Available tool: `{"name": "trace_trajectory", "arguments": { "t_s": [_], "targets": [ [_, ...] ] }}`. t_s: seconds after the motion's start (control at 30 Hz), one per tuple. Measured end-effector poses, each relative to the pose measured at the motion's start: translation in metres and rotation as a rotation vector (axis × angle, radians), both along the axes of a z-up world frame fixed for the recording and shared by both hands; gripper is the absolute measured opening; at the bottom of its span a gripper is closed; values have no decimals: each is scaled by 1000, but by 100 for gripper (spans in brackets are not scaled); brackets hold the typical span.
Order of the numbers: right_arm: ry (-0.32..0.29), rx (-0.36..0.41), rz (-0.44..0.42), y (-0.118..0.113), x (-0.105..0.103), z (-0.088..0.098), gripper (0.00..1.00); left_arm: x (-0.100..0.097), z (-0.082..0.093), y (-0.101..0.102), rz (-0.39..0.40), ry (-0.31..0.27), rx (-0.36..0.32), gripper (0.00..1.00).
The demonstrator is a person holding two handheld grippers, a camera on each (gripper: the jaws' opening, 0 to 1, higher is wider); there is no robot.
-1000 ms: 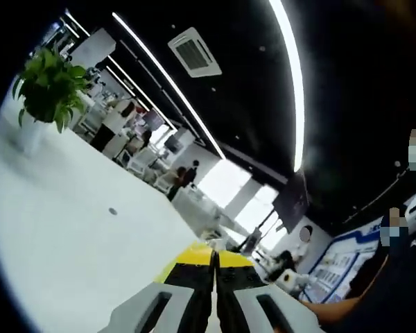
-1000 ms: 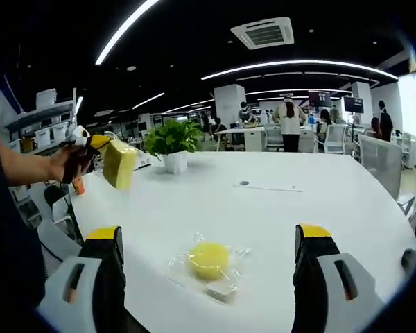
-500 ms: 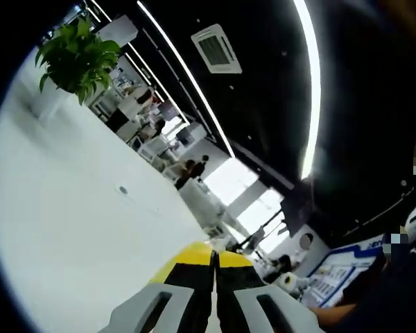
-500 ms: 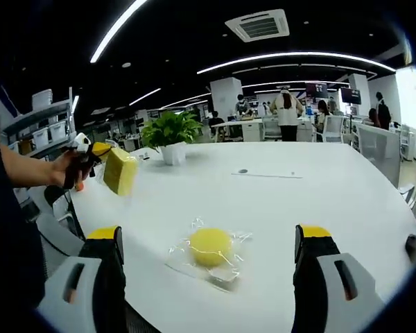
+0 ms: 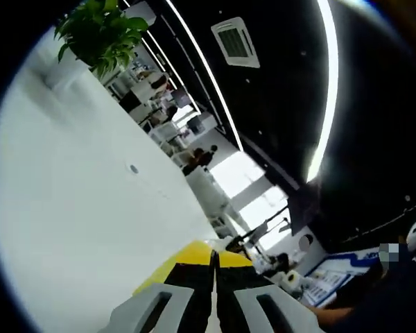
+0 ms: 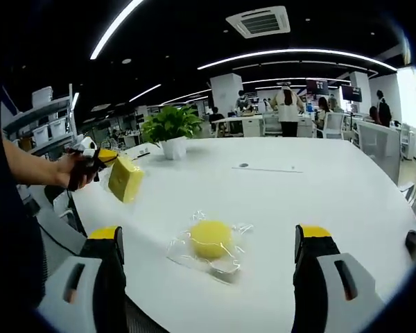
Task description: Compare the silicone blocks by pressing each to a similar depth, holding the contact briefly, and releasing to observe deformation and rebound differences across the visible hardness samples.
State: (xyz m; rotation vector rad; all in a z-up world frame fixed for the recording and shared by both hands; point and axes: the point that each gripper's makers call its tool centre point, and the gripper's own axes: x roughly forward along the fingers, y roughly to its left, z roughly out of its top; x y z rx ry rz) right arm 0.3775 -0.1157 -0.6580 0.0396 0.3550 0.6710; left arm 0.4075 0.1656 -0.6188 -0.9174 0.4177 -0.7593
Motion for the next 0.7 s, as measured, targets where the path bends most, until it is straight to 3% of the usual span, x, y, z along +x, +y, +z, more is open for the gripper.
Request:
{"name": "trace_trajectory", "arguments": {
  "t_s": [0.13, 0.3, 0.4, 0.53, 0.63, 0.7],
  "targets": [
    [5, -2, -11, -2, 0, 0, 96, 5, -15, 3, 6, 55, 3, 0],
    [26, 3, -39, -7, -2, -4, 96, 11, -20, 9, 37, 93, -87, 0],
    [25, 7, -52, -9, -3, -4, 96, 14, -27, 12, 43, 109, -95, 0],
    [37, 7, -72, -14, -4, -5, 96, 19, -36, 15, 46, 128, -85, 0],
    [41, 34, -98, -19, -5, -5, 96, 24, -52, 20, 64, 147, -26, 0],
    [56, 30, -112, -21, -5, -7, 96, 30, -56, 25, 92, 111, 9, 0]
  ]
}}
